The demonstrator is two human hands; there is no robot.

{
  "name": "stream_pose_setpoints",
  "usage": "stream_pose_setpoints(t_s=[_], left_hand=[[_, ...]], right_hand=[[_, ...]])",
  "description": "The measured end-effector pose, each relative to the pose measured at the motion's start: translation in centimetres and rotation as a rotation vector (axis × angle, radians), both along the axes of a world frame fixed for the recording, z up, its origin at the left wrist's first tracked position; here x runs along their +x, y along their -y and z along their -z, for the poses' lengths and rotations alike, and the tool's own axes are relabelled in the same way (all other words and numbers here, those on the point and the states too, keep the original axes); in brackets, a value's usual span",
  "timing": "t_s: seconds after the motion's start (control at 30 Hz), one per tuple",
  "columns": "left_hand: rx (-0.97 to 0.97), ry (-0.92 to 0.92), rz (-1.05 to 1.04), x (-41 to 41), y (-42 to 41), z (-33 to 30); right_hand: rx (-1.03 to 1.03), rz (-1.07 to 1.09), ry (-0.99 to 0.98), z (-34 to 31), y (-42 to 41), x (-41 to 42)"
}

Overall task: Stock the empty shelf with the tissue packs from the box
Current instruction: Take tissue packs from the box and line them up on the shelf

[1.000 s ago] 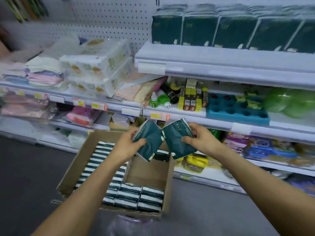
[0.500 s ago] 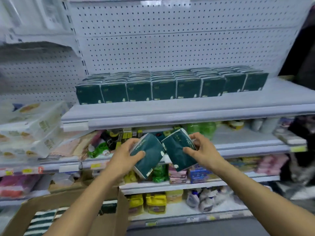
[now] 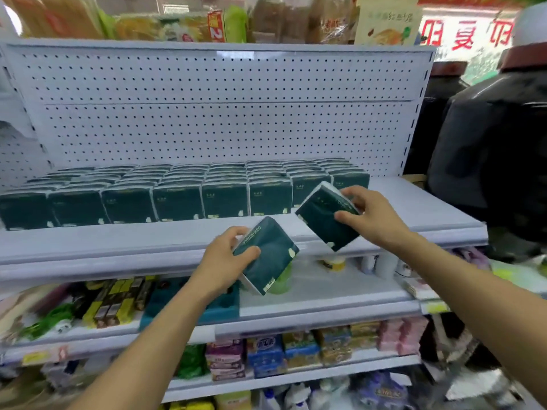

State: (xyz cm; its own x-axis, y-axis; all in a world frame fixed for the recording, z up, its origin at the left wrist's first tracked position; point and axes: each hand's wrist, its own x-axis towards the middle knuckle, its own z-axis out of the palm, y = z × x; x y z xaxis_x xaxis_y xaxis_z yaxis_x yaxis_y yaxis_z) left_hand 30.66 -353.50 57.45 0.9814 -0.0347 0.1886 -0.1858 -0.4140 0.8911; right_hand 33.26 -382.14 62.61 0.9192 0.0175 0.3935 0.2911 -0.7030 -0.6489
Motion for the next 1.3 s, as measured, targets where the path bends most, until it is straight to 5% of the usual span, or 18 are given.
stream_pose_setpoints(t_s=[0.4,0.63,1.3], left_hand=[[-0.016,0.03,-0.008,5.9,3.3,-2.2],[-0.053,-0.019,0.015,9.6,2.9,-2.7],[0.049,-0.202,0.232,15.5,1.8,-3.4]], right_hand=[[-0.362,0.012,-0.042,0.7,2.5,9.8],[-0.709,0.009,0.153,3.6,2.3,12.9],[-0.703,-0.028,0.315,5.5,-0.1,20.6]])
